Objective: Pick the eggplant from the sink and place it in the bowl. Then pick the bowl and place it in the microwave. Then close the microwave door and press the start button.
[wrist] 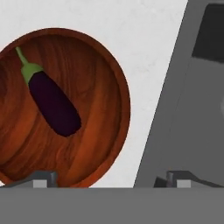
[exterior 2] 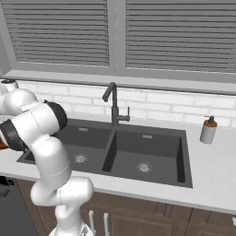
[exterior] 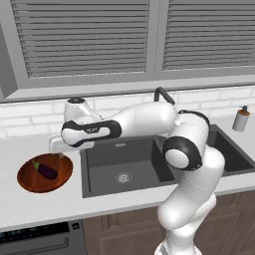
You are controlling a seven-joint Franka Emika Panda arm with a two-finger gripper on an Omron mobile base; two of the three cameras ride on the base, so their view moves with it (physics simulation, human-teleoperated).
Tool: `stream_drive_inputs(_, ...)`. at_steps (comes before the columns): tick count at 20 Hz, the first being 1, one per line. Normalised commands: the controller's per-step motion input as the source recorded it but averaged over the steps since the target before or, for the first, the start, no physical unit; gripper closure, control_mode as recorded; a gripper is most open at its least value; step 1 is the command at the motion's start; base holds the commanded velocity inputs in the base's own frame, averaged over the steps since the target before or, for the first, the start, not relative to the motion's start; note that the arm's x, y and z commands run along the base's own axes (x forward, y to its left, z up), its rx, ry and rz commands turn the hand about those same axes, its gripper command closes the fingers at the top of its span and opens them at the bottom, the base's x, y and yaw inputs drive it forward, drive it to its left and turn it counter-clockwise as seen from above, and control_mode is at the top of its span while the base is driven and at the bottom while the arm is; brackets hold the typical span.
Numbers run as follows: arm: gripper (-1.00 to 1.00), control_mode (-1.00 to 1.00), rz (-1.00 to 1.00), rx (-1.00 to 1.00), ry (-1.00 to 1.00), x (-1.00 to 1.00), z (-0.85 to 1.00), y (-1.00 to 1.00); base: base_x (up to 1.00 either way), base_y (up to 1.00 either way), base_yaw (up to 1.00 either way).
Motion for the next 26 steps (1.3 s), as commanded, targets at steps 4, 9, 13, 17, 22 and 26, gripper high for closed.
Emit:
stream_drive_inputs(4, -1.00, -1.00, -0.21, 0.26, 0.03, 0.00, 0.00, -0.27, 0.00, 0.00, 0.00)
stream_drive_inputs(9, -1.00, -1.00, -0.11, 0.12, 0.14, 0.09, 0.00, -0.01, 0.00, 0.00, 0.00)
stream_drive_inputs(13, -1.00, -1.00, -0.01, -0.03, 0.18, 0.19, -0.08, 0.00, 0.00, 0.00, 0.00)
stream_drive_inputs(17, -1.00, -1.00, 0.00, -0.05, 0.12, 0.18, -0.12, 0.04, 0.00, 0.00, 0.00)
stream_drive_inputs(22, -1.00, -1.00, 0.00, -0.06, 0.05, 0.29, -0.05, 0.25, 0.00, 0.00, 0.00)
stream_drive_inputs(26, -1.00, -1.00, 0.00, -0.04, 0.03, 0.25, -0.22, 0.27, 0.00, 0.00, 0.00)
